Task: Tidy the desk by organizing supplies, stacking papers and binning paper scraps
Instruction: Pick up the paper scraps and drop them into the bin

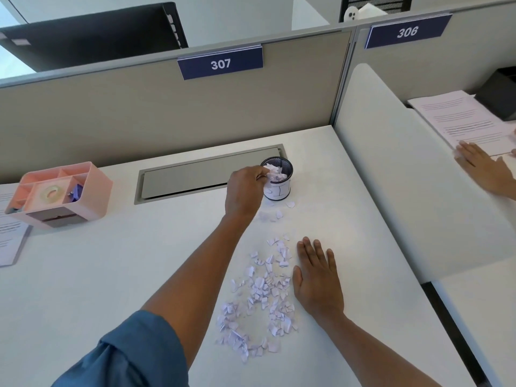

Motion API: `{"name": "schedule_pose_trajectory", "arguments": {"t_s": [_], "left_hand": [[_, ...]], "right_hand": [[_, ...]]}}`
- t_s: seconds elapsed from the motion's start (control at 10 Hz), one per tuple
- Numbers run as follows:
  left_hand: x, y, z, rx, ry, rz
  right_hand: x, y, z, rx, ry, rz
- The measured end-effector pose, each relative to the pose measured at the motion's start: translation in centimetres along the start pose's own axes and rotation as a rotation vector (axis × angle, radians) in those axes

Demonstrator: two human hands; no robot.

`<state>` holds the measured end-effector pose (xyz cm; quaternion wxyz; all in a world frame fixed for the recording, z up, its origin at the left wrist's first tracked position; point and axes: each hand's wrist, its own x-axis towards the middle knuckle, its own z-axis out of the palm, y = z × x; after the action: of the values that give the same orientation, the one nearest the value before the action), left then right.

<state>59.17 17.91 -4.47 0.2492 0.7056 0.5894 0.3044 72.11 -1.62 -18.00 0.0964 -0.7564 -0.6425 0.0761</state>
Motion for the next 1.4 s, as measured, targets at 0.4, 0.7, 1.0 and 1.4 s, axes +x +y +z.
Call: {"name": "schedule_pose_trajectory", "arguments": {"t_s": [0.4, 0.7, 1.0, 1.4], "left_hand": [[5.6, 1.2, 2.9, 0.098, -0.043, 0.017], [5.5, 1.1, 3.3, 0.296, -0.15, 0.058], [4.8, 0.7, 1.8, 0.259, -0.174, 0.127], [0.6, -2.5, -1.3, 0.026, -0.067, 0.101]], "right_hand": [[0.2, 0.2, 0.3, 0.025, 0.0, 0.009], [0.2, 0.2, 0.4, 0.022, -0.005, 0.015], [0.2, 0.2, 0.4, 0.013, -0.003, 0.011], [0.3, 0.1, 0.2, -0.029, 0.0, 0.013]]}}
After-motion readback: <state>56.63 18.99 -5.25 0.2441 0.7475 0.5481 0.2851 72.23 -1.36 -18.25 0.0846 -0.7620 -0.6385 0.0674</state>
